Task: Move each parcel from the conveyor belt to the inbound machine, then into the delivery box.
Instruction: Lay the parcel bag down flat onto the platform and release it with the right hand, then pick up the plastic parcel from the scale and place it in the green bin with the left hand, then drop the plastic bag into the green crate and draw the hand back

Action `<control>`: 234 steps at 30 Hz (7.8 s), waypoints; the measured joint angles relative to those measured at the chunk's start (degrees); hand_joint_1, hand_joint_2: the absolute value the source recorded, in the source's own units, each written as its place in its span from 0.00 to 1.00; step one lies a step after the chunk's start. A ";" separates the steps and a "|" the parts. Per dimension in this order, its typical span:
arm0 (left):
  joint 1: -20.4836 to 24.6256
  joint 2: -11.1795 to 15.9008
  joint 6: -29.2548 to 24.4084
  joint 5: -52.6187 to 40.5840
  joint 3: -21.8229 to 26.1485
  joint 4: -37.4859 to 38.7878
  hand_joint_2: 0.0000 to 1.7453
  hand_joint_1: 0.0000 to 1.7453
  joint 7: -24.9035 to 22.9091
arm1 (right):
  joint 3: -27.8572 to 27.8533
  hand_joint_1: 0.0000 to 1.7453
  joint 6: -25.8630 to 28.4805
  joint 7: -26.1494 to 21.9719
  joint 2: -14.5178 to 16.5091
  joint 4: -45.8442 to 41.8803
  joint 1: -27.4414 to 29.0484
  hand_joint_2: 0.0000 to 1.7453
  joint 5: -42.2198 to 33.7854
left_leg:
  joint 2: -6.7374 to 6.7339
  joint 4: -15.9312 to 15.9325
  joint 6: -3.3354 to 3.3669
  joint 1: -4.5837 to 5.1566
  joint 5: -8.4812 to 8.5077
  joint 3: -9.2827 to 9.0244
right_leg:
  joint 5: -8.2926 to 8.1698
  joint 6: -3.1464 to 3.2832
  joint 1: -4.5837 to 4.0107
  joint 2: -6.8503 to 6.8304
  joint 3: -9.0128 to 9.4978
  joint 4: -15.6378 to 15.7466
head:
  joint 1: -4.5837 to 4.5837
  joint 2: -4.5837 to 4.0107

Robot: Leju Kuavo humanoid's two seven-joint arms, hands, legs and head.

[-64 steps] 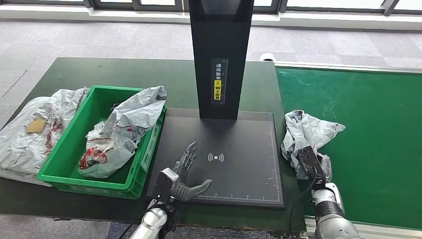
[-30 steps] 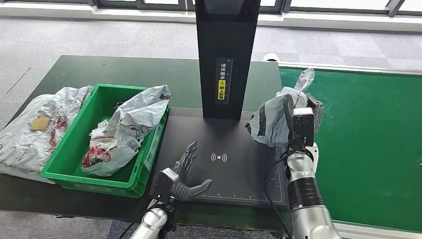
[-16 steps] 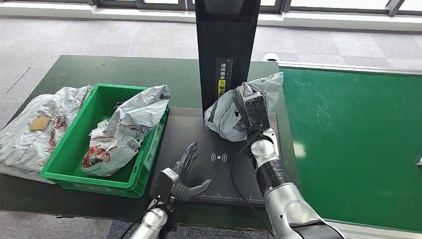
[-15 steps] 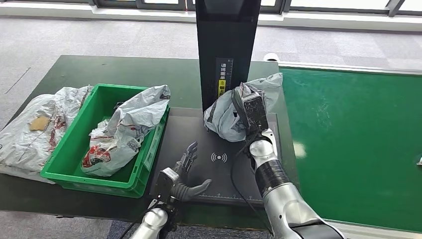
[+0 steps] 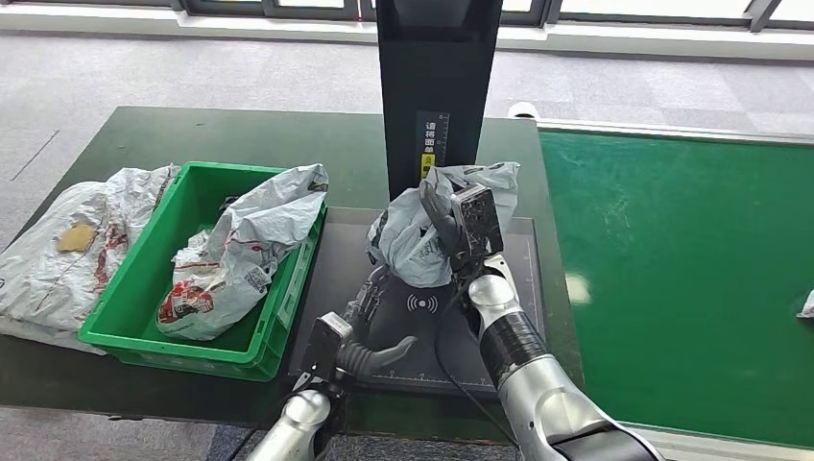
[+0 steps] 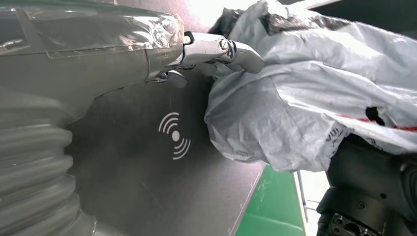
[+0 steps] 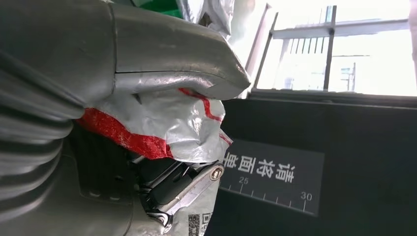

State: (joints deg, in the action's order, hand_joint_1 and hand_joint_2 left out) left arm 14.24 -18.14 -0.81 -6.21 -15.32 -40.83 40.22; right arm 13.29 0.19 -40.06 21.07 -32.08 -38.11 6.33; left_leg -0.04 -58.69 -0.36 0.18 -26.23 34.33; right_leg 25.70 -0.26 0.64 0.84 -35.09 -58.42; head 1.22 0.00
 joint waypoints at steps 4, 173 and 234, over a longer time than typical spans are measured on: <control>0.16 -0.03 0.39 0.14 -0.44 0.57 1.00 0.00 0.00 | 0.00 1.00 -5.38 0.00 -0.02 -2.65 1.35 1.00 -2.71 | -0.01 0.00 0.00 0.00 0.00 0.02 | 0.00 0.00 0.00 0.01 -0.03 0.00 | 0.00 0.00; 10.77 -2.10 -39.23 -72.39 -12.18 -13.58 1.00 1.00 -30.20 | -13.38 0.00 39.84 -0.03 -2.27 -77.38 38.17 1.00 28.16 | -0.01 -0.07 0.36 0.24 0.04 0.17 | -0.07 -0.20 0.24 -0.11 -0.08 0.01 | -0.03 0.00; 25.18 7.97 -24.06 -81.99 33.18 17.53 1.00 1.00 -46.24 | -13.38 0.00 39.92 -0.04 -2.25 -78.65 42.10 1.00 27.73 | 0.28 -0.01 0.25 0.21 0.16 0.11 | -0.09 -0.15 0.22 -0.43 0.08 -0.01 | -0.02 0.00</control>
State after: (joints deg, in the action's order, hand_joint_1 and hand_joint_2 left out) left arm 39.42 -10.17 -24.87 -88.19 17.86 -23.31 -6.03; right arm -0.09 40.11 -40.10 18.82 -110.73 3.99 34.06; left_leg 0.24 -58.70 -0.11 0.38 -26.07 34.44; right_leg 25.61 -0.41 0.86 0.40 -35.01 -58.42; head 1.20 0.00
